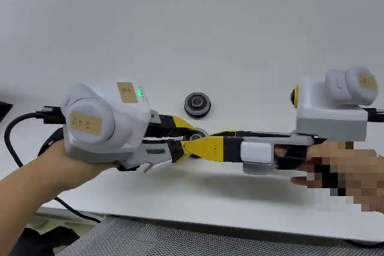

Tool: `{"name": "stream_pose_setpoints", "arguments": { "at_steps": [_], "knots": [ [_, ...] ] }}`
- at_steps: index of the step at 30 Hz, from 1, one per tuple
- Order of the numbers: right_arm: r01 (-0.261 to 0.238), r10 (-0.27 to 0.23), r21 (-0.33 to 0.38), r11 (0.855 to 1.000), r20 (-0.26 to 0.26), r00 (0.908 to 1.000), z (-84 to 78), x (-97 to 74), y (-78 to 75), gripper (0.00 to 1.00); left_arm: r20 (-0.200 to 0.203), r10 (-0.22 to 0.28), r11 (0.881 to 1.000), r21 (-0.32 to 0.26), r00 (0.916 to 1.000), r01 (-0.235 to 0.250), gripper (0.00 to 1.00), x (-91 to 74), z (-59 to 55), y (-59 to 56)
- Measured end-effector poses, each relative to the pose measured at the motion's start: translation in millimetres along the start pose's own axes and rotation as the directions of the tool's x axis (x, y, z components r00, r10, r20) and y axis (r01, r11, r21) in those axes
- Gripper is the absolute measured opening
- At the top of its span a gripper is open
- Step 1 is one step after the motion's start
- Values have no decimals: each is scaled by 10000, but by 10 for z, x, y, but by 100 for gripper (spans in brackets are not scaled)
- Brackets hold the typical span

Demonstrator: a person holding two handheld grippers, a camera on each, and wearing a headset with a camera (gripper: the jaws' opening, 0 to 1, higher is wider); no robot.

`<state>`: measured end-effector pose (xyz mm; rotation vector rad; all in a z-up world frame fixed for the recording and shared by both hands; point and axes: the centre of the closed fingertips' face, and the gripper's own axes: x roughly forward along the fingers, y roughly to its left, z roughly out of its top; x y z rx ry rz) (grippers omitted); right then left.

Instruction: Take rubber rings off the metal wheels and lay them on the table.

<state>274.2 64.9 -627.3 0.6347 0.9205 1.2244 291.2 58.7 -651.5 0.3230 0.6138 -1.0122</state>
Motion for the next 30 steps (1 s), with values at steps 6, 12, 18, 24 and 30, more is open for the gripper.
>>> {"name": "stream_pose_setpoints", "arguments": {
  "at_steps": [6, 12, 18, 24, 30],
  "knots": [
    [104, -103, -224, 9997, 23, 9999, 0, -9, 4, 57, -28, 1, 10000, -12, 10000, -1, 12, 1, 3, -1],
    [150, -150, -323, 9994, 10, 9999, -2, -15, 12, 58, -10, -1, 10000, -28, 10000, 0, 12, 0, 5, 0],
    [138, -137, -335, 9993, 20, 9999, -3, -32, 24, 56, -15, -6, 10000, -25, 10000, 6, 12, -1, 6, 1],
    [151, -148, -253, 9996, 137, 9998, 18, -38, 10, 52, -7, -1, 10000, -30, 10000, 1, 12, -3, 6, 2],
    [408, -405, -227, 9989, 138, 9991, 19, -39, -58, 44, 11, 13, 10000, -47, 10000, -13, 12, -4, 7, 1]
  ]
}}
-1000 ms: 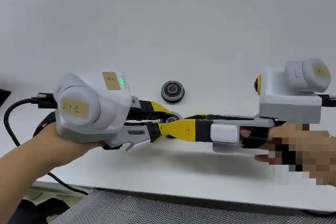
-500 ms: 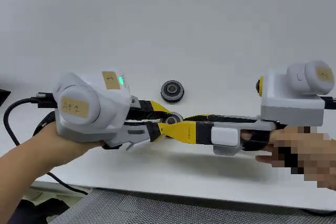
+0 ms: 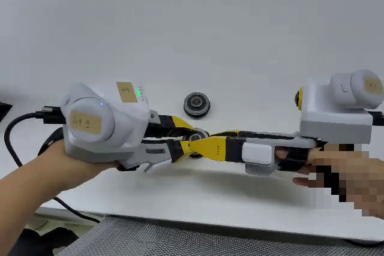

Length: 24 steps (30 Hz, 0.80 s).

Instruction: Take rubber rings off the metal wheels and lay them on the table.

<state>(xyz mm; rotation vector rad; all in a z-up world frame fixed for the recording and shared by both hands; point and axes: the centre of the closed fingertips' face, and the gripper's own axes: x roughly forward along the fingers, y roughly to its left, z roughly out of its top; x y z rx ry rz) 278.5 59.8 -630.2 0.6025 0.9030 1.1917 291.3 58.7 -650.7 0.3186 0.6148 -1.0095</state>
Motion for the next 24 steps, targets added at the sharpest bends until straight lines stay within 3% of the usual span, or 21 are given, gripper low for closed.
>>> {"name": "stream_pose_setpoints", "arguments": {
  "at_steps": [13, 24],
  "knots": [
    [952, -951, 264, 9951, -47, 9955, -4, 2, -251, 15, 1, -8, 10000, -5, 10000, 8, 12, 1, 0, -1],
    [1253, -1250, 209, 9919, -118, 9921, -4, 2, -316, 7, -7, -12, 10000, 3, 10000, 12, 12, 2, -1, -1]
  ]
}}
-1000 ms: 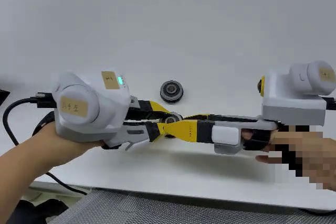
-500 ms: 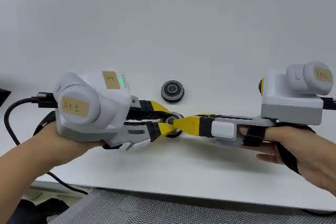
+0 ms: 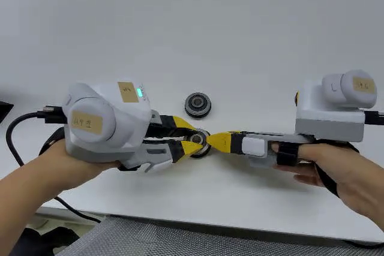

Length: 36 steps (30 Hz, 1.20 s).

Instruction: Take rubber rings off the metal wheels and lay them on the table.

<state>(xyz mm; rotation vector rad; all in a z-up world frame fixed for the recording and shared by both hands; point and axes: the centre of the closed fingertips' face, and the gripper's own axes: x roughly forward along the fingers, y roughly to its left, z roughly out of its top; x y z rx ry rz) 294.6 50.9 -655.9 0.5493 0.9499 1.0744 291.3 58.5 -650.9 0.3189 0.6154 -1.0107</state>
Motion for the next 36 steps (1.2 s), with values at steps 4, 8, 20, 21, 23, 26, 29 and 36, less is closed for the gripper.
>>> {"name": "stream_pose_setpoints", "arguments": {
  "at_steps": [4, 8, 20, 21, 23, 26, 29, 36],
  "knots": [
    [152, -153, -125, 9998, -50, 9999, 0, 3, -21, 4, -14, -8, 10000, 9, 10000, 8, 12, 0, -1, 1],
    [253, -254, -116, 9996, -43, 9997, -1, 2, -18, 4, -15, -3, 10000, 3, 10000, 3, 12, -1, -1, 1],
    [620, -618, -182, 9979, 136, 9980, 24, -5, -4, 1, 7, 47, 10000, 48, 10000, -47, 12, -4, -6, 2],
    [643, -640, -202, 9977, 139, 9979, 19, -1, -18, 1, 1, 42, 10000, 55, 10000, -42, 12, -5, -6, 2],
    [660, -658, -112, 9978, 156, 9977, 18, 2, -17, 1, -2, 35, 10000, 62, 10000, -35, 12, -5, -7, 4],
    [688, -685, -130, 9975, 171, 9975, 22, 4, -11, 1, 16, 34, 10000, 48, 10000, -35, 12, -6, -8, 8],
    [674, -670, -215, 9975, 159, 9976, 20, 6, 9, 1, 20, 23, 10000, 52, 10000, -23, 12, -6, -9, 9],
    [629, -623, -500, 9968, 139, 9980, 16, 4, 28, 1, 21, -21, 10000, 68, 10000, 21, 12, -7, -20, 11]
  ]
}}
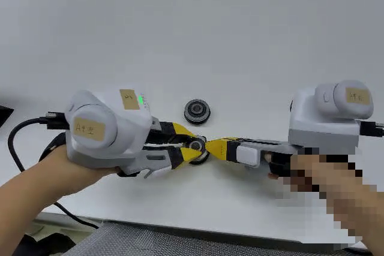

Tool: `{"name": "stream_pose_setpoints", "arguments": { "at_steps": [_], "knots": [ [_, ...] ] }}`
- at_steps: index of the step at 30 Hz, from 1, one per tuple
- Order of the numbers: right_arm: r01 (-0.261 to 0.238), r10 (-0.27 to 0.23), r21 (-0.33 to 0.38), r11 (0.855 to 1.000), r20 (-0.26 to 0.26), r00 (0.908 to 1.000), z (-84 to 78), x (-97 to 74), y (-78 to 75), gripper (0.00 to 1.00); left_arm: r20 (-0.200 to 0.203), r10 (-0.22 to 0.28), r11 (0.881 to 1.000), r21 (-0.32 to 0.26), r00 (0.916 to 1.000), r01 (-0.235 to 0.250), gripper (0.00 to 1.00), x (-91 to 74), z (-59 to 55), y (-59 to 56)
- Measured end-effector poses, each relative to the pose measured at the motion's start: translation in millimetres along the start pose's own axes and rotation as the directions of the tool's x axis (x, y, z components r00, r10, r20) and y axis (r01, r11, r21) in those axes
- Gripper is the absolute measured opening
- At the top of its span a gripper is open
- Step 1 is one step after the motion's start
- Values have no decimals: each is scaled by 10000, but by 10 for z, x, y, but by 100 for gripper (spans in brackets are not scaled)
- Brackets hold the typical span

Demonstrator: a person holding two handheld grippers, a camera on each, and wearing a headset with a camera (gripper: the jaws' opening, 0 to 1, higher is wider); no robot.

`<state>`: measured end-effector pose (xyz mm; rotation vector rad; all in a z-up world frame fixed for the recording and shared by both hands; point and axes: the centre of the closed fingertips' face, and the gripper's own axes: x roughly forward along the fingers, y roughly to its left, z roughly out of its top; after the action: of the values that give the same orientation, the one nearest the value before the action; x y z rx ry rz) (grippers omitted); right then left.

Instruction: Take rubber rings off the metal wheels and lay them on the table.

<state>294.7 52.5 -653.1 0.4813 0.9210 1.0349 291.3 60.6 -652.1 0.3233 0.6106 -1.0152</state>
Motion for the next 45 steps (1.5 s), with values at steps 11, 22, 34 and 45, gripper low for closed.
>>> {"name": "stream_pose_setpoints", "arguments": {
  "at_steps": [11, 22, 34, 45],
  "knots": [
    [-48, 47, -253, 9997, -67, 10000, -3, -7, 46, 1, 11, 7, 10000, -17, 10000, -7, 12, -3, 11, -18],
    [-139, 135, -401, 9991, -108, 9999, -3, -7, 91, 1, 39, 8, 10000, -8, 10000, -8, 12, -4, 19, -25],
    [-223, 219, -440, 9988, -90, 9997, 11, -16, 123, 1, 94, 25, 10000, -12, 10000, -24, 12, -4, 20, -26],
    [-212, 215, -372, 9991, 54, 9998, 38, -21, 167, 1, 99, 62, 10000, -29, 9999, -61, 12, -7, 19, -23]
  ]
}}
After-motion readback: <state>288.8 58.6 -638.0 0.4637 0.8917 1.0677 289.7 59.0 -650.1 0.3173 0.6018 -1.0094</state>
